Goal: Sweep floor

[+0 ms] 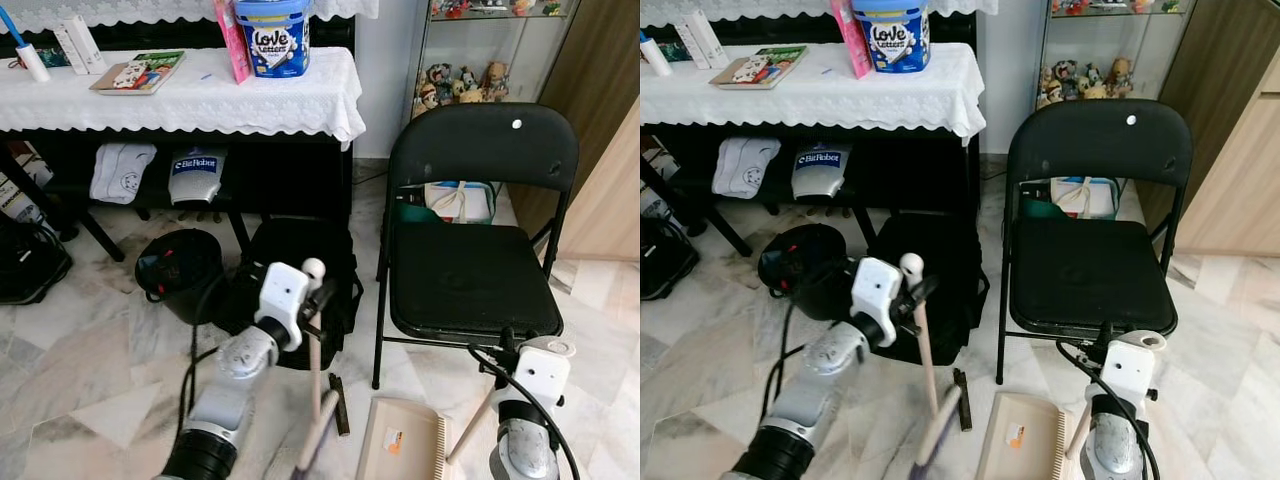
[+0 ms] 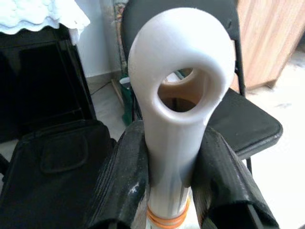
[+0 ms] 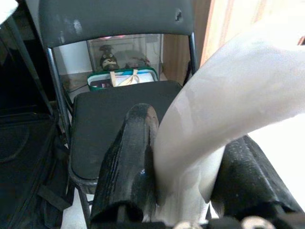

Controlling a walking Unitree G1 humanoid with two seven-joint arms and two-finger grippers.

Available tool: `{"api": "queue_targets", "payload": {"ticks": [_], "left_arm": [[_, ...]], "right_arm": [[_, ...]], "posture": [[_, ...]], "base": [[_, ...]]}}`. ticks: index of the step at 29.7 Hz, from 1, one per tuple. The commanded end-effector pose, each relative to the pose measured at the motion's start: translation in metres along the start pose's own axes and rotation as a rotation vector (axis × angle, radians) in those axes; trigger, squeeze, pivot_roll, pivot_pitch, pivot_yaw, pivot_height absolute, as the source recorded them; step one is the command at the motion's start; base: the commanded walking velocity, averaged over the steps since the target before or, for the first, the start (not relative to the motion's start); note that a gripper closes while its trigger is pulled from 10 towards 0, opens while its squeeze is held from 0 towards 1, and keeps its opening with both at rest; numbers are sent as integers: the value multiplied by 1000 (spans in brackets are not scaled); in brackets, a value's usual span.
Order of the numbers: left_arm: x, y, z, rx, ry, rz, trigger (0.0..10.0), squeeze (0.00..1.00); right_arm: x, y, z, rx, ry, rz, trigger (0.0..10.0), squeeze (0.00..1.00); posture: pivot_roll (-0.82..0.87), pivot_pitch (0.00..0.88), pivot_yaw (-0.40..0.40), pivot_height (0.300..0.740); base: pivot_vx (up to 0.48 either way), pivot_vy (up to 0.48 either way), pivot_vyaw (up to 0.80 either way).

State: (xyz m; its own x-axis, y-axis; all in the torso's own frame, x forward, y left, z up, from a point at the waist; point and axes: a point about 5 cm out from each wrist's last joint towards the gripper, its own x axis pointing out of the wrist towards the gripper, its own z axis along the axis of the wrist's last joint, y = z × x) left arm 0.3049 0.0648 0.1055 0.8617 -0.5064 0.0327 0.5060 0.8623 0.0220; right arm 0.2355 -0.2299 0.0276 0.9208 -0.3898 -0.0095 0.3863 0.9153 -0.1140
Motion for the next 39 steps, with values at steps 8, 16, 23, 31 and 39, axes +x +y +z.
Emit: {"api": "queue_targets", "payload": {"ticks": [8,16,23,31,39], "left_arm": [[0,-43,-1,-93,-22,-171,10000,0],[-1,-35,5,-103,46,-284,10000,0],[-4,-20,19,-112,62,-350,10000,0],[1,13,33,41,-11,-107,10000,0],[-2,20,24,221,21,-54,10000,0]], "right_arm": [[-2,3,3,5,-20,-2,10000,0],[-1,5,2,8,-14,-2,10000,0],[3,9,3,16,-17,0,10000,0],[5,11,4,21,-17,1,10000,0],[5,13,4,21,-20,8,10000,0]], "posture": [[-64,100,139,740],[-44,91,143,740],[-34,73,148,740],[-37,61,147,740],[-43,56,146,740]], "base": [[0,0,0],[0,0,0],[0,0,0],[0,0,0],[0,0,0]]}}
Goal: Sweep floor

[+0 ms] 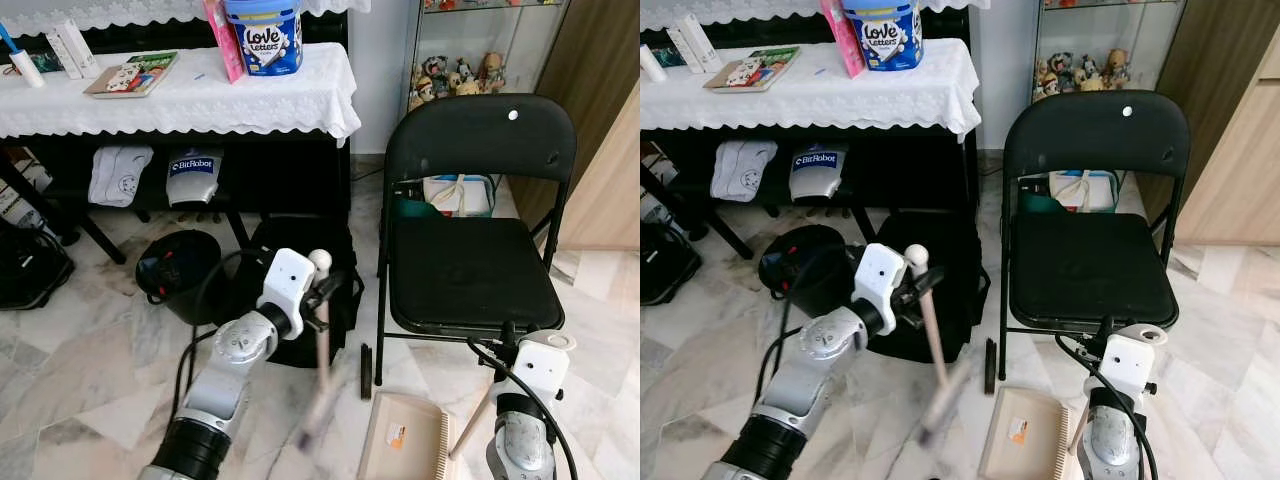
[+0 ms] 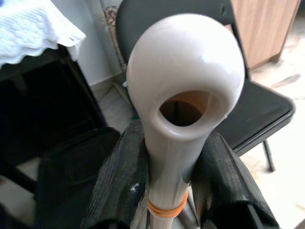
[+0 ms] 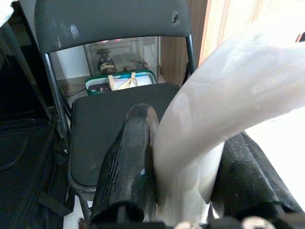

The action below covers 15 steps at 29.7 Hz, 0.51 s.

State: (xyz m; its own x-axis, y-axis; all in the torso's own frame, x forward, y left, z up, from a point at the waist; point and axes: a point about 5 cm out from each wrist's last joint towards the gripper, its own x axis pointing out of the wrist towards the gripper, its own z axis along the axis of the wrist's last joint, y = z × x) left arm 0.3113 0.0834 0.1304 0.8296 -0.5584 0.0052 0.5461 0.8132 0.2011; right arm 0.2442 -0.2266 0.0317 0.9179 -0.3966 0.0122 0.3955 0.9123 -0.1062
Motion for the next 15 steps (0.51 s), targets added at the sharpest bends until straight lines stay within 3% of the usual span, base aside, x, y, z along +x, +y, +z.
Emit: {"api": "queue_targets", "payload": {"ticks": [1,7,15], "left_arm": [[1,-1,-2,93,2,2,10000,0],[4,-8,0,156,-33,-18,10000,0],[6,-19,1,-25,-95,-11,10000,0]], "right_arm": [[-2,6,-1,13,-1,16,10000,0],[-2,5,-1,11,-5,12,10000,0],[-4,3,-2,10,-2,10,10000,0]], "posture": [[-45,57,146,740],[-50,55,146,740],[-52,59,146,740]], "base": [[0,0,0],[0,0,0],[0,0,0]]}}
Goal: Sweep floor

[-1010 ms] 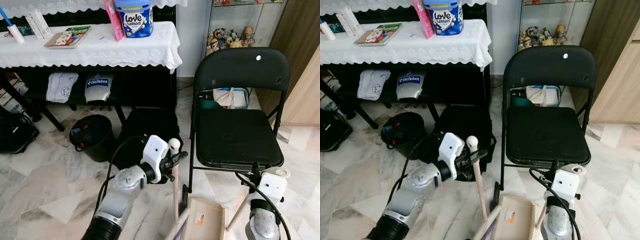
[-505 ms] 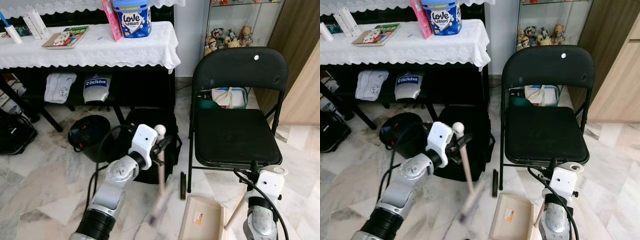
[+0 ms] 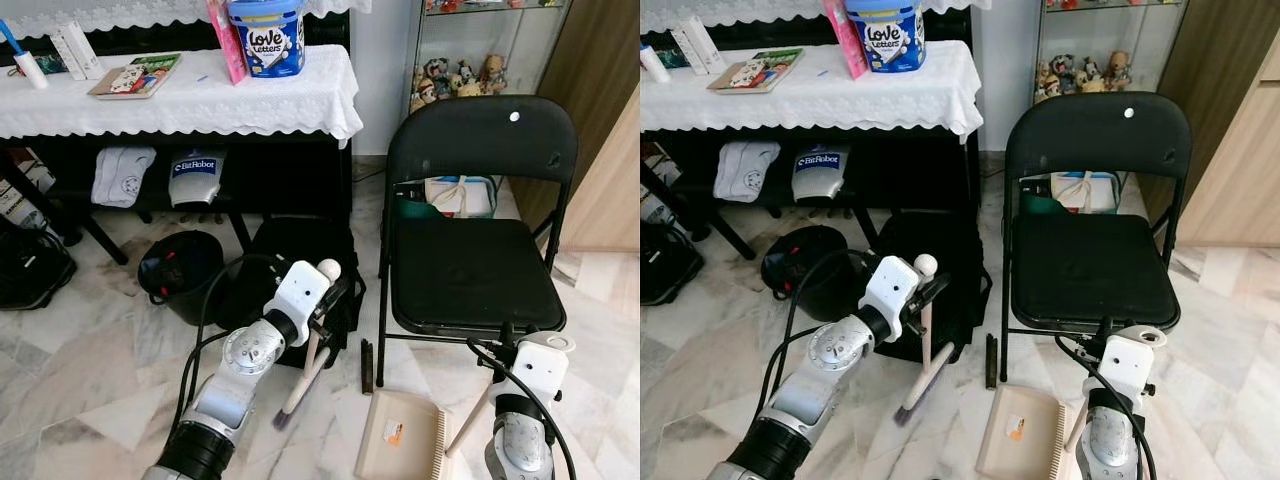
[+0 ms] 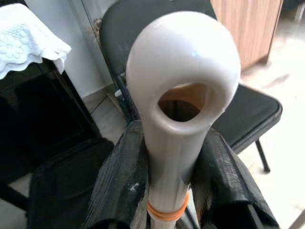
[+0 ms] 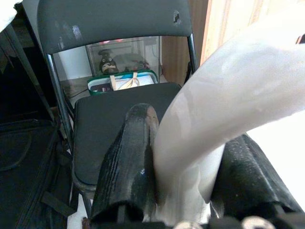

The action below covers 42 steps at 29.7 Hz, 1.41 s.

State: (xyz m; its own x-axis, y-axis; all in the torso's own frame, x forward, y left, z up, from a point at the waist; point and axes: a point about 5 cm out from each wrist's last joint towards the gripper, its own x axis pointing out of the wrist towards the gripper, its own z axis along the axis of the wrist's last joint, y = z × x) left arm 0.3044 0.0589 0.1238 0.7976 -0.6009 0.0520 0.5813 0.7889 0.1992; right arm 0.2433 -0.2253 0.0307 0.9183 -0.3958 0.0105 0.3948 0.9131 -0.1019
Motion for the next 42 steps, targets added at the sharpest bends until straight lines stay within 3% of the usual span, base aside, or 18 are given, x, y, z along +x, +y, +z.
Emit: {"api": "queue_targets", "payload": {"ticks": [1,8,19,36,42], "left_arm": [[-2,5,2,-38,-36,36,10000,0],[4,3,-2,-180,-11,35,10000,0],[11,-5,8,-212,-66,23,10000,0],[8,-8,4,-99,7,-115,10000,0],[-1,-3,1,-62,59,-177,10000,0]], "right_arm": [[-2,2,-1,6,-4,8,10000,0],[-3,3,-1,8,-4,7,10000,0],[-4,3,-1,9,-3,6,10000,0],[-2,5,-1,13,3,12,10000,0],[-2,5,-2,14,7,15,10000,0]], "posture": [[-52,60,146,740],[-56,56,146,740],[-62,65,148,740],[-49,60,148,740],[-41,61,147,740]], "base": [[0,0,0],[0,0,0],[0,0,0],[0,0,0],[0,0,0]]}}
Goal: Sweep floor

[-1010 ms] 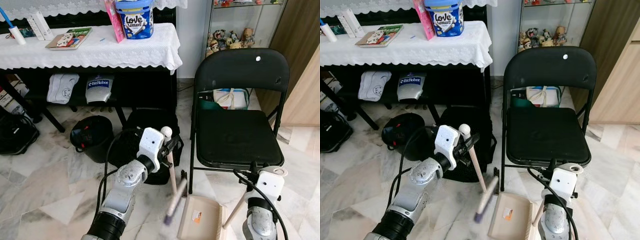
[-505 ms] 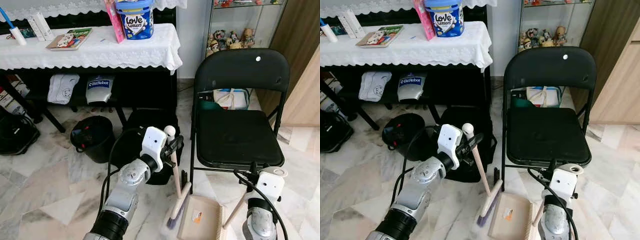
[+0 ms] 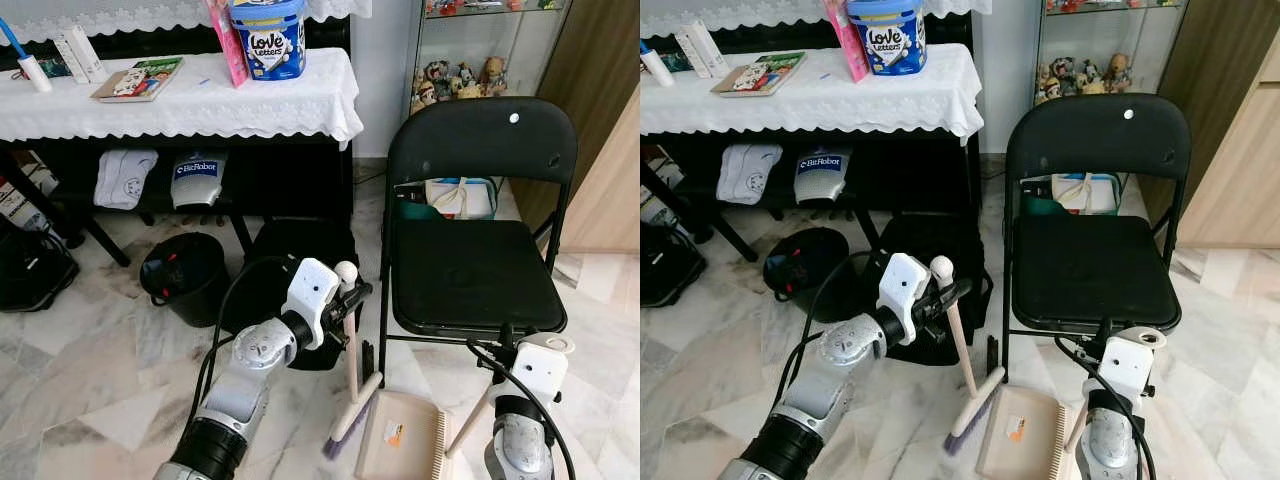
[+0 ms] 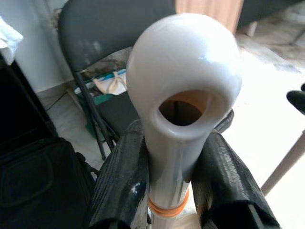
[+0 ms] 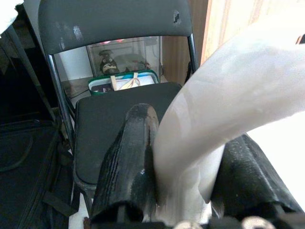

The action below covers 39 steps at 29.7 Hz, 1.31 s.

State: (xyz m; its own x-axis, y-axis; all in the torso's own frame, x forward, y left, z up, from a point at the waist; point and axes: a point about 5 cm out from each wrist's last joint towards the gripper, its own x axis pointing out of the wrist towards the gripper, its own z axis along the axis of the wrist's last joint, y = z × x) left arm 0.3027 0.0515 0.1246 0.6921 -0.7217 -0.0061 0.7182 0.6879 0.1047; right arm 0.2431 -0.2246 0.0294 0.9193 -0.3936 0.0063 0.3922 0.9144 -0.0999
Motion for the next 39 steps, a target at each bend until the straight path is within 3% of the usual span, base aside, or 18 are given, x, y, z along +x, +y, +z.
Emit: {"api": "queue_targets", "payload": {"ticks": [1,12,24,30,39], "left_arm": [[-5,4,-1,37,34,-9,10000,0],[-24,17,-6,91,149,-91,10000,0],[-33,31,1,124,183,-127,10000,0],[-44,46,4,173,228,-157,10000,0],[-44,64,19,179,174,-111,10000,0]], "right_arm": [[-1,5,-1,12,4,12,10000,0],[1,8,-1,20,11,25,10000,0],[2,9,-1,22,10,28,10000,0],[5,10,0,25,5,28,10000,0],[7,11,2,28,0,29,10000,0]], "posture": [[-39,60,147,740],[-31,56,146,740],[-30,48,146,740],[-28,42,147,740],[-32,38,145,740]], "base": [[0,0,0],[0,0,0],[0,0,0],[0,0,0],[0,0,0]]}}
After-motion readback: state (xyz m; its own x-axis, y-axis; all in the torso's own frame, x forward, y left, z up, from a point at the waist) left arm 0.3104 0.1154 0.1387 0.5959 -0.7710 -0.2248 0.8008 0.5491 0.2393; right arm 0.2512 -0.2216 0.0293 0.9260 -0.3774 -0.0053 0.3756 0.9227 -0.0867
